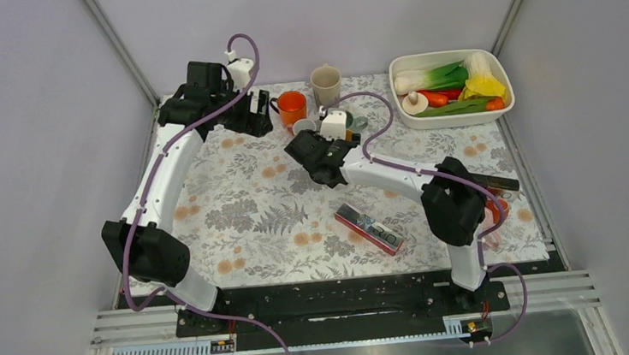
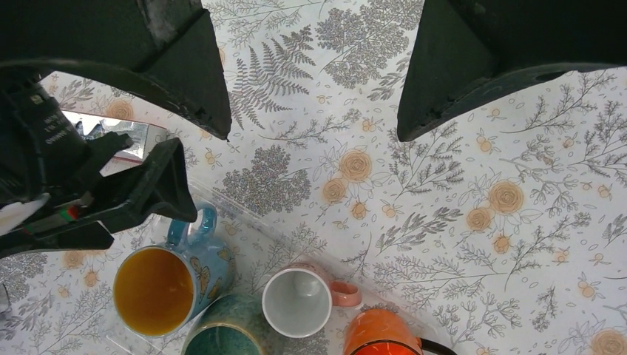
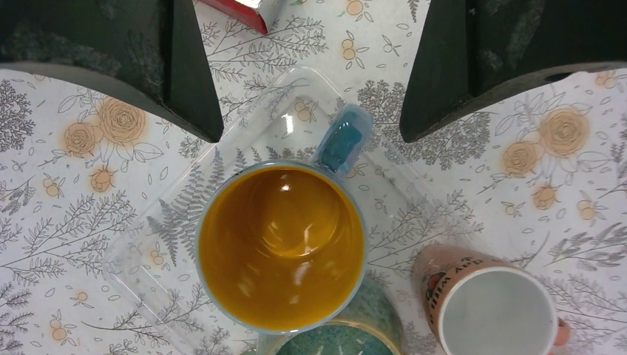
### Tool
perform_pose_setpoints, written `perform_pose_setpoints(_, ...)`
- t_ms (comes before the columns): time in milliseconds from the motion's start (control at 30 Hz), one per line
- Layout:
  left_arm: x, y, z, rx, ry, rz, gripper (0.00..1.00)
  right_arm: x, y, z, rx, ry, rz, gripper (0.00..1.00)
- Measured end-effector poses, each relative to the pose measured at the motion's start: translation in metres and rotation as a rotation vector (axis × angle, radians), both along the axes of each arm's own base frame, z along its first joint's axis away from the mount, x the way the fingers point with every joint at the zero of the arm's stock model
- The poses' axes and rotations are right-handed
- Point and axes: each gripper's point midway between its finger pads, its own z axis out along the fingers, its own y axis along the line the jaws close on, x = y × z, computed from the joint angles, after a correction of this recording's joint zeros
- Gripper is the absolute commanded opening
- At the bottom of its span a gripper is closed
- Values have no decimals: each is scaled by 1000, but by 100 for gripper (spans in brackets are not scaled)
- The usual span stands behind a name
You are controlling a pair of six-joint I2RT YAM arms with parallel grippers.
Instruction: Turn the mug right side up
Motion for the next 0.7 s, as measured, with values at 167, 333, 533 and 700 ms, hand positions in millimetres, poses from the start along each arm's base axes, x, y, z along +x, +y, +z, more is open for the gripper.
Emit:
perform_pose_setpoints(167,-1,-2,0,-13,3,-13,86,4,-4,-17,-78,20,-23,98)
perform_pose_setpoints(333,-2,-3,3,-24,-1,-20,86,3,-11,-27,-139,33,-29,97)
perform_pose_setpoints(533,-4,-3,6,-32,-6,-25,86,-2,-21,-39,-181,52,-19,97)
perform_pose_setpoints(700,-4,-4,6,-34,-6,-28,86,-14,-37,-54,-234,92,-5,95)
